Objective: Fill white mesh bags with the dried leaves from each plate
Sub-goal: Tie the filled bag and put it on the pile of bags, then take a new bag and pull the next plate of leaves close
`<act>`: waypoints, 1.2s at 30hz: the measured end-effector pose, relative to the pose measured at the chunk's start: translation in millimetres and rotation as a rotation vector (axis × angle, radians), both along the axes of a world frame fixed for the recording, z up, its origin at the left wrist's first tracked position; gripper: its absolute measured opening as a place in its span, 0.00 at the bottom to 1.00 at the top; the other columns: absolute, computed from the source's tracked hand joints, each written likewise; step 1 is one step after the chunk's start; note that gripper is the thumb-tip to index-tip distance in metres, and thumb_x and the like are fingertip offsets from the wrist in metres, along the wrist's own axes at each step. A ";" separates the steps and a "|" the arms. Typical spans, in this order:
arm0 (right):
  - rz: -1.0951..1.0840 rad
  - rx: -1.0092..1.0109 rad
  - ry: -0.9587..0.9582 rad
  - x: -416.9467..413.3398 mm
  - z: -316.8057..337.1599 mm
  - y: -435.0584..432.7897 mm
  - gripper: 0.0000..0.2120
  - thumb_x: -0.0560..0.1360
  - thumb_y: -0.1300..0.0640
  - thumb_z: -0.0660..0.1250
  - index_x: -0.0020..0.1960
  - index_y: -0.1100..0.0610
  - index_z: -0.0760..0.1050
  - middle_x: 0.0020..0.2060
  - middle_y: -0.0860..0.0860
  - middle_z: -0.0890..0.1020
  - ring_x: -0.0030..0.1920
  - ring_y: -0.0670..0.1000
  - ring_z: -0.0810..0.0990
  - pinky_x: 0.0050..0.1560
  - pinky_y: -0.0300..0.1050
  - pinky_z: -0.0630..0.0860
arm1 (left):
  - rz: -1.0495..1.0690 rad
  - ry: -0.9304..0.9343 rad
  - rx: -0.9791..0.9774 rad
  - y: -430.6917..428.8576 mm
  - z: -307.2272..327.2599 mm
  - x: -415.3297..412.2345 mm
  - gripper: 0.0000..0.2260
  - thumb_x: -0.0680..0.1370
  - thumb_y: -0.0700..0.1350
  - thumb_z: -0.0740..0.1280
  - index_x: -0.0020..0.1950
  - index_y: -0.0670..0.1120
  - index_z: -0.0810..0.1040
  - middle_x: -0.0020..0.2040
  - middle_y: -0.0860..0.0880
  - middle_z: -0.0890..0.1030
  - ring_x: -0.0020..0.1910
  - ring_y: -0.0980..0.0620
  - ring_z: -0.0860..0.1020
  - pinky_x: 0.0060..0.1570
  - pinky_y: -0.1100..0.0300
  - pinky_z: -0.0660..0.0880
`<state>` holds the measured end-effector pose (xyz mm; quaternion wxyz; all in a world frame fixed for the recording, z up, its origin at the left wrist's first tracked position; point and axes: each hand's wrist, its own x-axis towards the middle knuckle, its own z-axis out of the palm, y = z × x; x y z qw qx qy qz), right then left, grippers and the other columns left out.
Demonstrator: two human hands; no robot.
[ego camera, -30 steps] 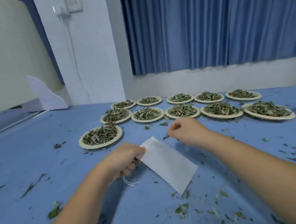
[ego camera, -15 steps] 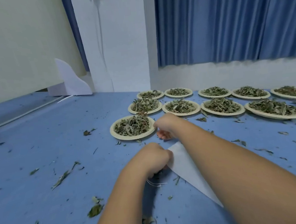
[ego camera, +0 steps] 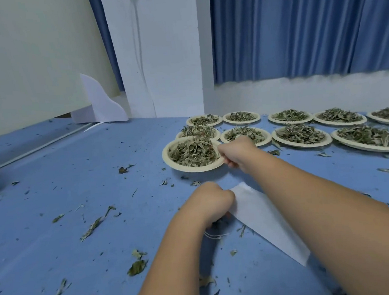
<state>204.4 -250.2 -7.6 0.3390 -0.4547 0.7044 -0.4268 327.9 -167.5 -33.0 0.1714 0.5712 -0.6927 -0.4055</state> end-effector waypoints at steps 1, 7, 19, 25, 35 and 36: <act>-0.006 -0.012 0.003 -9.2 3.9 4.5 0.08 0.70 0.65 0.64 0.32 0.62 0.71 0.24 0.55 0.74 0.25 0.52 0.69 0.29 0.42 0.68 | 0.017 0.029 0.013 1.3 0.1 0.2 0.10 0.73 0.40 0.60 0.33 0.44 0.64 0.22 0.48 0.69 0.14 0.53 0.60 0.22 0.70 0.57; -0.043 -0.032 0.000 -79.4 27.2 46.7 0.02 0.67 0.67 0.64 0.36 0.63 0.73 0.25 0.55 0.73 0.21 0.49 0.68 0.24 0.37 0.67 | 0.146 0.076 0.014 4.5 4.9 -0.6 0.11 0.75 0.38 0.59 0.34 0.45 0.61 0.17 0.51 0.61 0.15 0.52 0.57 0.22 0.68 0.55; -0.085 0.081 0.035 -218.9 5.2 181.2 0.08 0.67 0.64 0.67 0.30 0.61 0.72 0.22 0.54 0.71 0.23 0.49 0.64 0.21 0.37 0.62 | 0.271 0.279 -0.071 13.7 4.0 -13.7 0.11 0.78 0.43 0.63 0.37 0.45 0.66 0.26 0.50 0.60 0.23 0.52 0.57 0.25 0.63 0.55; 0.002 0.108 -0.057 -247.2 -10.7 219.5 0.06 0.70 0.66 0.64 0.35 0.62 0.70 0.23 0.54 0.68 0.23 0.49 0.62 0.20 0.38 0.57 | 0.340 0.385 -0.097 25.8 8.3 -28.1 0.14 0.79 0.45 0.62 0.35 0.47 0.63 0.26 0.51 0.58 0.24 0.52 0.55 0.29 0.61 0.52; 0.168 0.268 -0.003 -255.6 -6.7 238.8 0.12 0.74 0.64 0.67 0.53 0.71 0.76 0.26 0.56 0.75 0.23 0.49 0.71 0.23 0.39 0.69 | 0.462 0.579 -0.566 33.8 52.1 -61.5 0.12 0.75 0.47 0.62 0.39 0.39 0.73 0.31 0.47 0.61 0.29 0.49 0.57 0.31 0.57 0.55; 0.160 0.279 0.037 -255.2 -6.2 239.7 0.12 0.75 0.61 0.68 0.52 0.70 0.76 0.26 0.56 0.76 0.23 0.49 0.72 0.24 0.40 0.70 | 0.444 0.542 -0.647 33.4 53.4 -70.5 0.13 0.76 0.47 0.62 0.40 0.38 0.74 0.32 0.46 0.62 0.30 0.49 0.59 0.32 0.56 0.56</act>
